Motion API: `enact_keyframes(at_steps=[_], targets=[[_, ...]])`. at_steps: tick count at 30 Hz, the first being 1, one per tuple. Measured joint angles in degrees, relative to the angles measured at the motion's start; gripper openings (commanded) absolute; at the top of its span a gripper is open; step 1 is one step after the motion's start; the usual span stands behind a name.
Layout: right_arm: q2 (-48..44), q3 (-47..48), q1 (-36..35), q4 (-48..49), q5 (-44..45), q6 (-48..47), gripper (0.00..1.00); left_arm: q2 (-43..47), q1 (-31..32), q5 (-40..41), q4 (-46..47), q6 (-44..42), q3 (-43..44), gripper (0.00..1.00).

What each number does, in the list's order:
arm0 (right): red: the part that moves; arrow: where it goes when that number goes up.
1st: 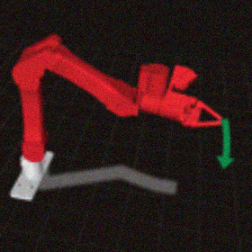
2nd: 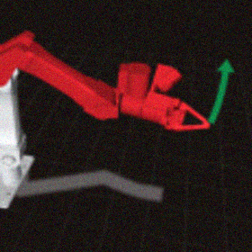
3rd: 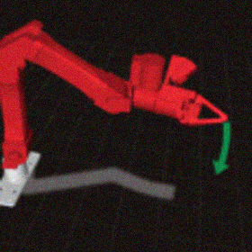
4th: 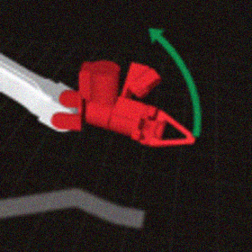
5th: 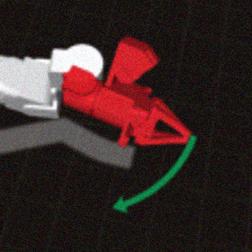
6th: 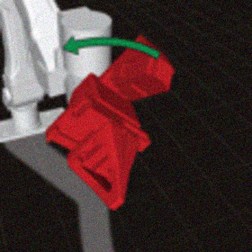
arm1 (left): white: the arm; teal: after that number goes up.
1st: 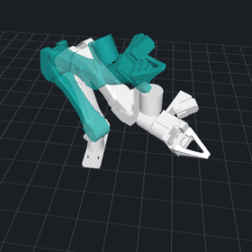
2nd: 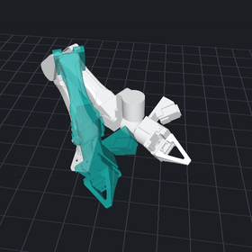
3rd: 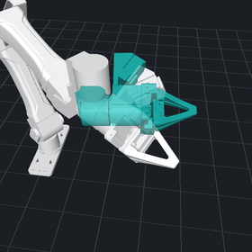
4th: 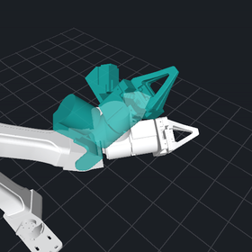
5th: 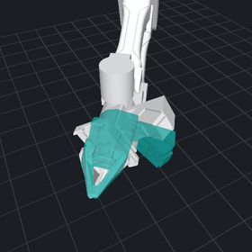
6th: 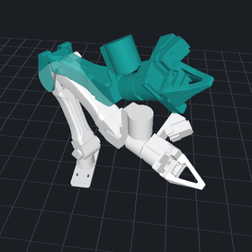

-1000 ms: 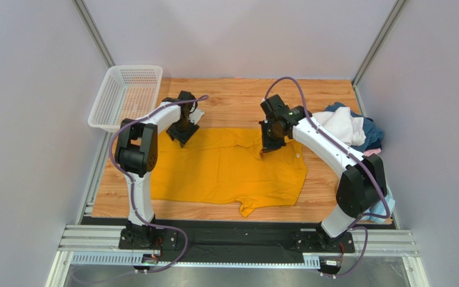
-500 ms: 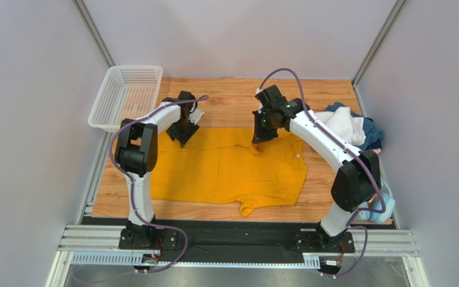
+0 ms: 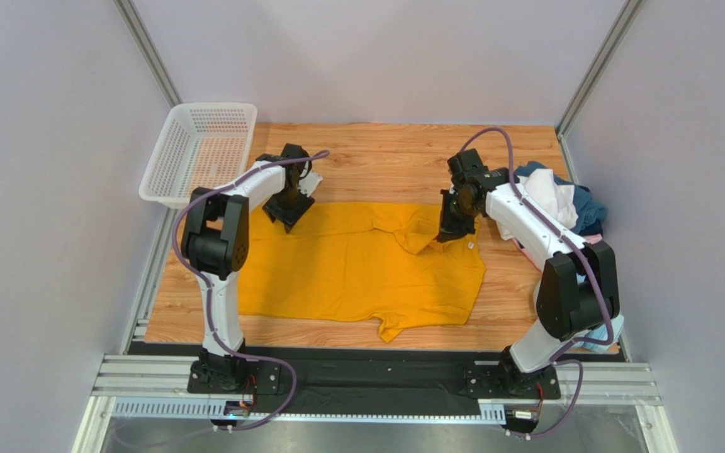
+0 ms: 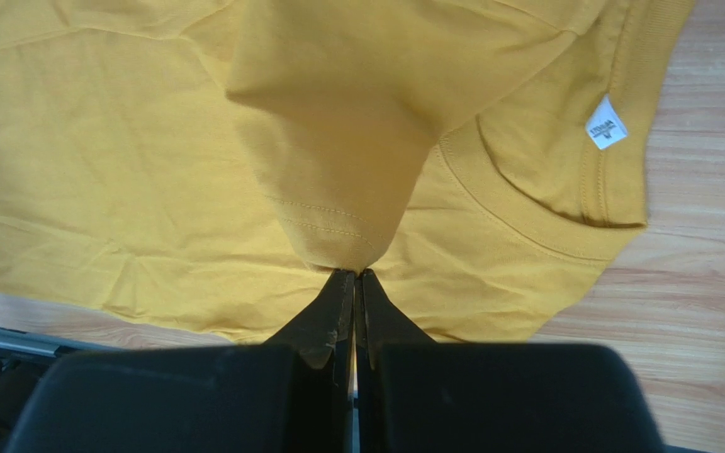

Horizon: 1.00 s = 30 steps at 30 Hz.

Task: Fold and stack the t-shirts
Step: Fold the flattened tshirt in 1/3 of the way

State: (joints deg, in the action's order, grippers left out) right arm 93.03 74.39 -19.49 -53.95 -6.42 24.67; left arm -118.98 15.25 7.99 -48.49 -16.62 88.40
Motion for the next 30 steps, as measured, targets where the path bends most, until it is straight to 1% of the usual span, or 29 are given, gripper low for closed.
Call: enact_keyframes(at_steps=[3,5,7,9,10,13,16,18,21,24,25,27,28,30], targets=[[0.24,2.23,-0.79,-0.68,-1.77,0.04,0.00,0.07,0.00,-0.02,0.11,0.02,-0.13,0.58],[1.68,8.57,-3.15,-1.79,-2.84,-0.20,0.00,0.07,0.00,-0.09,0.11,0.02,-0.13,0.58],[2.91,15.06,-5.46,-0.87,-3.74,-0.50,0.00,0.13,0.00,-0.17,0.09,0.04,-0.15,0.58],[2.29,17.11,-6.88,1.03,-4.33,-0.70,0.00,0.24,0.00,-0.20,0.09,0.02,-0.31,0.58],[1.70,16.59,-6.95,1.49,-4.24,-0.70,0.00,0.28,0.00,-0.20,0.09,0.02,-0.42,0.58],[-0.72,8.85,-4.83,2.75,-1.97,-0.68,0.00,0.48,0.00,-0.24,0.07,0.02,-0.72,0.58],[-0.83,-1.25,-2.10,2.12,4.02,-0.48,0.00,0.50,0.00,-0.39,0.09,0.02,-0.81,0.58],[-0.20,-5.70,-0.85,0.20,8.70,-0.35,0.00,0.52,0.00,-0.44,0.07,0.02,-0.83,0.57],[0.63,-6.95,-0.61,-1.42,13.55,-0.24,0.00,0.59,0.00,-0.57,0.11,0.02,-0.94,0.58],[2.19,-4.85,-0.24,-1.55,17.00,-0.02,0.00,0.92,0.00,-0.92,0.15,0.04,-1.38,0.57],[3.43,-3.37,0.15,-1.51,17.90,0.02,0.04,1.07,0.00,-1.07,0.13,0.04,-1.64,0.58],[6.43,-0.26,1.05,-1.16,19.15,0.00,0.17,1.40,0.00,-1.29,0.13,0.04,-2.16,0.58],[7.96,1.27,1.38,-1.05,19.63,0.04,0.33,1.49,0.00,-1.36,0.13,0.04,-2.34,0.58],[11.85,4.83,1.99,-0.83,20.52,-0.07,0.38,1.77,0.00,-1.49,0.26,0.04,-2.67,0.58]])
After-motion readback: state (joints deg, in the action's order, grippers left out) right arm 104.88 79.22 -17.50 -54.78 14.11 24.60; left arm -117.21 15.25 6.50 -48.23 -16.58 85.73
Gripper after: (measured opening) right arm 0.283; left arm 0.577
